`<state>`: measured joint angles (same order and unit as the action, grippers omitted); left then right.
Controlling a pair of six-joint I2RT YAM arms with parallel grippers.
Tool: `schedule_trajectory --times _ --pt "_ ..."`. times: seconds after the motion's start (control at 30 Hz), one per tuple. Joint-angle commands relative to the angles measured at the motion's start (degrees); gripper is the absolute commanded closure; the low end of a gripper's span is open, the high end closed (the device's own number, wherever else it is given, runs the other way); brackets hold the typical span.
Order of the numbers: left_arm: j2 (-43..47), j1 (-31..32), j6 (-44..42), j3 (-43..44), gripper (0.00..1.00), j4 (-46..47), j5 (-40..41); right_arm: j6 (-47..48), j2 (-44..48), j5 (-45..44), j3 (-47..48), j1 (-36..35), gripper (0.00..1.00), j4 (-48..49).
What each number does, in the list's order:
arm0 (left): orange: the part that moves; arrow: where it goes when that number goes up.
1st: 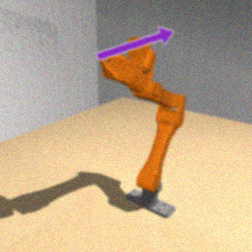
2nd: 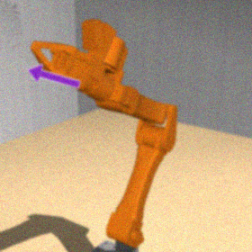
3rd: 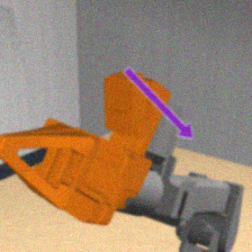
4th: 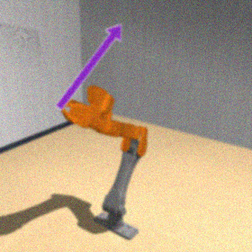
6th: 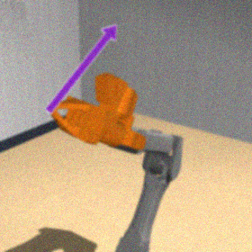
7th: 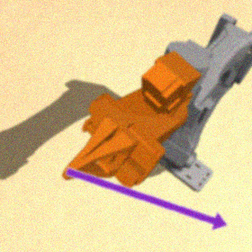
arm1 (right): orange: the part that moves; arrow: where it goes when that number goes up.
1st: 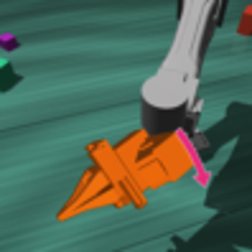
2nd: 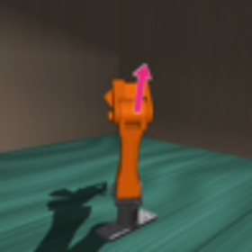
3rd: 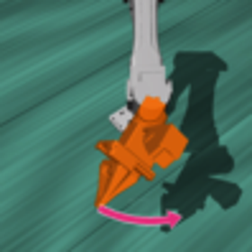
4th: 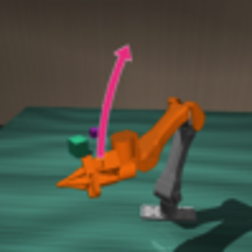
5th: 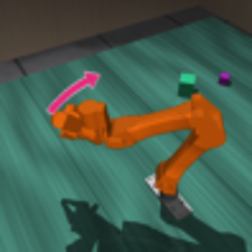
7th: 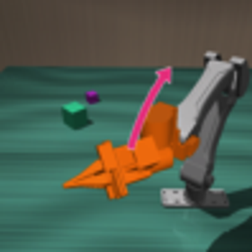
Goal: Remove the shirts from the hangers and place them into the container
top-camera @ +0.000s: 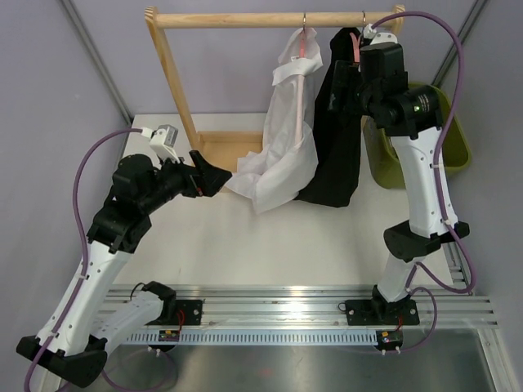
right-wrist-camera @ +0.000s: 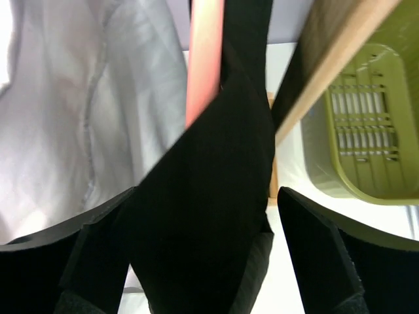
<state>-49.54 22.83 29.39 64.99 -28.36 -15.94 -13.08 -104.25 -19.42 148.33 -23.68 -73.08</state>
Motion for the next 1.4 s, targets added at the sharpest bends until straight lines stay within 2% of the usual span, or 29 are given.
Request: schedule_trajectory --times 0.0,0.07,0.13,0.2,0.43,0.47,0.5,0.57,0.77,0.9,1.0,1.17,1.23,1.37 --pt "0.67 0.20 -0.56 -0.65 0.01 3.22 -2.42 0.95 3.61 -8.26 -1.63 -1.89 0.09 2.15" --pt "0.67 0.20 -0.38 -0.92 0.01 3.22 -2.69 1.13 6.06 -10.63 -4.17 -3.03 0.12 3.64" --pt "0.76 0.20 -0.30 -1.18 0.01 3.22 -2.86 1.39 7.91 -11.08 -6.38 -3.56 0.21 6.09" --pt "0.76 0.20 -0.03 -1.36 0.01 3.31 -2.95 1.65 10.72 -11.08 -8.84 -3.65 0.43 7.51" --pt "0.67 0.20 0.67 -1.80 0.01 3.93 -4.18 2.79 13.80 -11.51 -12.45 -4.36 0.48 10.05" --pt "0.67 0.20 0.67 -1.97 0.01 3.93 -4.27 2.97 14.24 -11.60 -13.67 -4.44 0.51 10.76" --pt "0.67 0.20 0.67 -1.97 0.01 4.01 -4.27 3.32 14.59 -11.78 -14.38 -4.44 0.73 11.37" --pt "0.67 0.20 0.67 -2.15 0.01 3.93 -4.36 3.94 15.30 -13.27 -15.96 -4.36 1.00 13.05" --pt "0.85 0.20 0.67 -2.24 0.01 4.19 -4.97 5.26 14.60 -12.92 -17.72 -4.36 1.00 14.45" --pt "1.55 0.20 0.50 -2.68 0.01 3.93 -4.71 5.96 17.84 -12.57 -22.72 -4.44 1.00 19.72" --pt "1.81 0.20 0.32 -2.94 0.01 3.92 -4.45 7.89 21.71 -11.26 -28.43 -4.44 1.00 26.48" --pt "1.99 0.20 0.67 -3.47 0.01 4.80 -4.80 17.64 31.64 -7.48 -47.56 -4.44 1.00 51.25" --pt "2.25 0.20 0.76 -3.64 0.01 4.89 -4.80 19.92 33.83 -6.60 -51.63 -4.44 1.00 57.92" --pt "2.60 0.20 0.67 -4.08 0.01 4.98 -4.45 23.01 35.08 -5.10 -54.72 -4.44 1.00 65.07"
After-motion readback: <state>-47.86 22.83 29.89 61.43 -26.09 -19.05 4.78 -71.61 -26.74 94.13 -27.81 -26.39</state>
